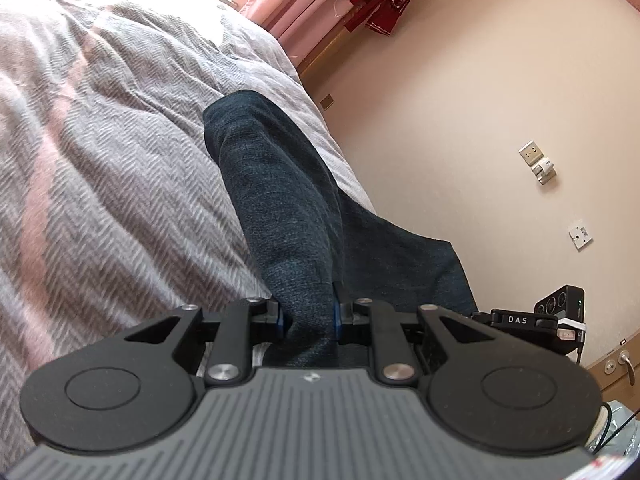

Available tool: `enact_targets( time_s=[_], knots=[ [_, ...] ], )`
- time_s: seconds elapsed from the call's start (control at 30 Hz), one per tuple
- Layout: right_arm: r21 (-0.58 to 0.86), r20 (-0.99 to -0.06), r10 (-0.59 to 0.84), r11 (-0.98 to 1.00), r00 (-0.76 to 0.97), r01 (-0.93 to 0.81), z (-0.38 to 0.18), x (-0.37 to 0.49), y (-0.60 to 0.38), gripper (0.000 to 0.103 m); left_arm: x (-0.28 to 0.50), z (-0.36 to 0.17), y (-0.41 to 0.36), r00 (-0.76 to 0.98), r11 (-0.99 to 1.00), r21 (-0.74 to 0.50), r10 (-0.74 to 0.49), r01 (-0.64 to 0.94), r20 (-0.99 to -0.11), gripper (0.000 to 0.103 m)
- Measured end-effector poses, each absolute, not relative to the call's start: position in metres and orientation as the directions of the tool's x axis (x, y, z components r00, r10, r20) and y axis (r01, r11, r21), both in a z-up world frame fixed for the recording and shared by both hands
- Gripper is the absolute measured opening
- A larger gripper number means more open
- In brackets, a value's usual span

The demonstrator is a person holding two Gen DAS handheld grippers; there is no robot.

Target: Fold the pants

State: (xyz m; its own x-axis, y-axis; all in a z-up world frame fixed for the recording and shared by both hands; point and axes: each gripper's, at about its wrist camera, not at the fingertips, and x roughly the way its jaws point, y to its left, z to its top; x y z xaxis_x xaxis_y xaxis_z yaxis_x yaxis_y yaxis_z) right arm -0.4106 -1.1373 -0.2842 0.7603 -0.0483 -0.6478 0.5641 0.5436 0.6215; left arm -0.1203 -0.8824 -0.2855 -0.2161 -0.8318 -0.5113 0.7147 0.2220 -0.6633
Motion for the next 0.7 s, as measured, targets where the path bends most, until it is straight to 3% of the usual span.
enact_targets(
  time_s=[0.33, 0.6, 0.63, 0.7],
  knots=[
    [0.621, -0.615, -0.052, 0.584, 0.787, 0.524, -0.304, -0.340, -1.244, 0.013, -0.073, -0.301, -0.986, -0.160, 0.238, -0.641, -0.852, 0.730, -0.499, 0.016],
    [0.655, -0.585, -0.042, 0.565, 0.810, 0.502, -0.353, -0.301, -1.283, 0.012, -0.038, -0.334, -1.017, -0.113, 0.283, -0.613, -0.844, 0.737, -0.525, 0.017],
    [0.644, -0.602, -0.057, 0.555, 0.796, 0.527, -0.361, -0.299, -1.287, 0.023, -0.034, -0.341, -1.020, -0.111, 0.298, -0.611, -0.834, 0.734, -0.541, 0.018],
    [0.658, -0.621, -0.073, 0.492, 0.780, 0.570, -0.372, -0.302, -1.293, 0.031, -0.028, -0.354, -1.024, -0.095, 0.344, -0.591, -0.805, 0.730, -0.586, 0.020]
  ],
)
